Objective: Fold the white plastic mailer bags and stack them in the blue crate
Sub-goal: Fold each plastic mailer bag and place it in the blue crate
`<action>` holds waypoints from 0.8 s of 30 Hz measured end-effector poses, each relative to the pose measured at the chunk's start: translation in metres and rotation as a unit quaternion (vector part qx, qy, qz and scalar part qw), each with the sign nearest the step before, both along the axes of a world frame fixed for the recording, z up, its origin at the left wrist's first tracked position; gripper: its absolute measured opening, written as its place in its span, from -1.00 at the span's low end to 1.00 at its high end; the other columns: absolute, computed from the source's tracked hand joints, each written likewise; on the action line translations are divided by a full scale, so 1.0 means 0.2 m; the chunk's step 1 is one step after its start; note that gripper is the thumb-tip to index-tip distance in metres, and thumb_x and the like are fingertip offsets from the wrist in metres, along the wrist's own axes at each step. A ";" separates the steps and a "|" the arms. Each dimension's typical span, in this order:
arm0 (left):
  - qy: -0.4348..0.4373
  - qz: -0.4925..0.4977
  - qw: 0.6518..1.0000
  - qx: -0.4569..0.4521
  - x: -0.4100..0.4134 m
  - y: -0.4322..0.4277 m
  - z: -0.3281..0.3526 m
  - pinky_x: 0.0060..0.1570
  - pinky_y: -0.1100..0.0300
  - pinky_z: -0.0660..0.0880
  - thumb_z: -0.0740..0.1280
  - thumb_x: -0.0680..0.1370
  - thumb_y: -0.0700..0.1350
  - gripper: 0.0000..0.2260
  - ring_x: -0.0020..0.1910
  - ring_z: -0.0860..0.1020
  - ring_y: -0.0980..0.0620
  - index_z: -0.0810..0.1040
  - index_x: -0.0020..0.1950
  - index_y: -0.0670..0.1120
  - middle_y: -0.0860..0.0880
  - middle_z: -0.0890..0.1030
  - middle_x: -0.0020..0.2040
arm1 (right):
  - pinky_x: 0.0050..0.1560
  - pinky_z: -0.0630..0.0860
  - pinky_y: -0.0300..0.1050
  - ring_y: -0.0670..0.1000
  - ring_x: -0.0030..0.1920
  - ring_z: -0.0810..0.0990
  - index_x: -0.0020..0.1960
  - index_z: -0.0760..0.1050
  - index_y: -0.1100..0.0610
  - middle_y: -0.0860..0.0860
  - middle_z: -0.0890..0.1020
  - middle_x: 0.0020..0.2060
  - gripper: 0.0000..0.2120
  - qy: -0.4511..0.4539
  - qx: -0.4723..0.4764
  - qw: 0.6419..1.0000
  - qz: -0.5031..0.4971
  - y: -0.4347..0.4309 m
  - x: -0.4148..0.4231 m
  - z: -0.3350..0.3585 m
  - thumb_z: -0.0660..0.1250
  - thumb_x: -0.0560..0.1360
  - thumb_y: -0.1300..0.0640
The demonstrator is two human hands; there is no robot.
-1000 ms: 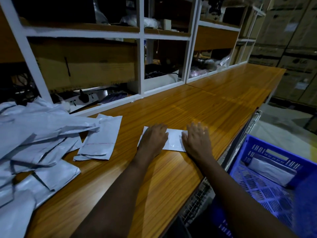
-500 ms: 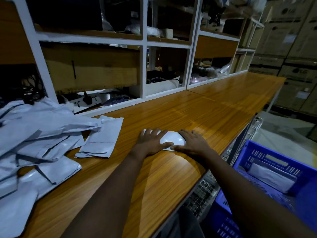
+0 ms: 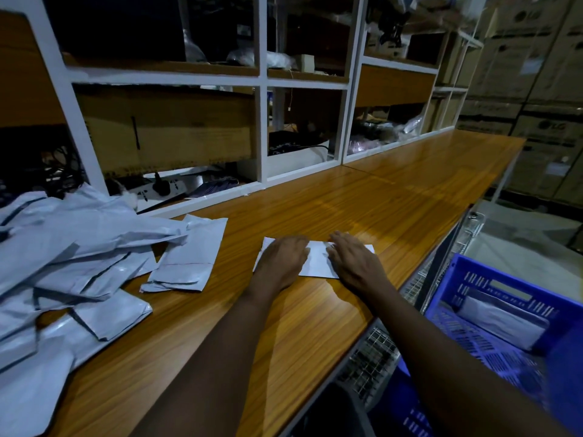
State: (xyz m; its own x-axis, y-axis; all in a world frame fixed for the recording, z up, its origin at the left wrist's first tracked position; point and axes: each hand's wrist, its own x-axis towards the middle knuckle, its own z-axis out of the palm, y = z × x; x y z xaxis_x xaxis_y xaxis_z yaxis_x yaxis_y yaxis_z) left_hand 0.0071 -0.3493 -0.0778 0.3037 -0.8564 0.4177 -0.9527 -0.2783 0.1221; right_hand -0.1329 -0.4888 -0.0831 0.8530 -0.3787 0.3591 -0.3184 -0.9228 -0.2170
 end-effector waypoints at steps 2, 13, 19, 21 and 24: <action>0.043 -0.011 0.998 0.041 0.00 0.00 0.03 0.41 0.02 0.25 0.09 0.71 -0.06 -0.61 0.41 0.39 -0.15 0.35 0.50 -0.17 -0.16 0.42 0.46 | 0.34 0.37 0.24 0.27 0.35 0.47 0.42 0.43 0.18 0.17 0.53 0.34 -0.23 0.033 -0.012 0.999 0.020 0.01 0.00 0.05 -0.25 0.62 -0.31; 0.079 0.204 0.963 0.156 0.02 -0.02 0.02 0.52 -0.18 -0.07 -0.11 0.65 0.27 -0.40 0.58 0.02 -0.18 0.11 0.60 -0.03 -0.12 0.09 0.61 | 0.39 0.20 0.24 0.30 0.47 0.23 0.50 0.28 0.14 0.19 0.31 0.47 -0.08 0.123 0.002 0.981 -0.153 -0.04 0.03 0.00 -0.47 0.47 -0.32; -0.071 0.155 0.983 0.073 -0.13 0.02 0.04 0.49 -0.14 0.10 -0.02 0.70 0.03 -0.55 0.53 0.20 -0.18 0.24 0.54 -0.15 -0.17 0.28 0.54 | 0.38 0.26 0.36 0.42 0.42 0.32 0.35 0.45 0.36 0.38 0.43 0.37 -0.34 0.083 -0.036 0.983 -0.161 0.05 0.05 0.00 -0.22 0.64 -0.04; -0.044 0.124 0.988 0.085 -0.20 -0.02 0.04 0.48 -0.09 0.17 0.10 0.69 -0.04 -0.57 0.51 0.22 -0.16 0.22 0.55 -0.15 -0.16 0.28 0.53 | 0.35 0.31 0.37 0.43 0.40 0.35 0.34 0.45 0.37 0.37 0.46 0.34 -0.29 0.080 -0.019 0.986 -0.142 0.08 0.09 -0.03 -0.30 0.65 -0.03; 0.007 0.143 0.984 0.103 -0.23 -0.07 0.03 0.51 -0.11 0.09 0.14 0.67 -0.01 -0.50 0.55 0.14 -0.17 0.14 0.58 -0.11 -0.15 0.22 0.57 | 0.27 0.31 0.37 0.43 0.36 0.36 0.36 0.46 0.27 0.30 0.45 0.36 -0.27 0.105 -0.028 0.980 -0.169 0.09 0.12 -0.06 -0.32 0.58 -0.07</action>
State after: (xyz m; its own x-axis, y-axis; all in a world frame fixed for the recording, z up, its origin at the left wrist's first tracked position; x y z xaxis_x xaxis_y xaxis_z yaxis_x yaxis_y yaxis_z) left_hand -0.0385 -0.3626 -0.0724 0.5494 -0.8011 0.2375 -0.8302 -0.5554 0.0470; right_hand -0.1098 -0.4705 -0.0946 0.7395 -0.6370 0.2176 -0.6402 -0.7655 -0.0654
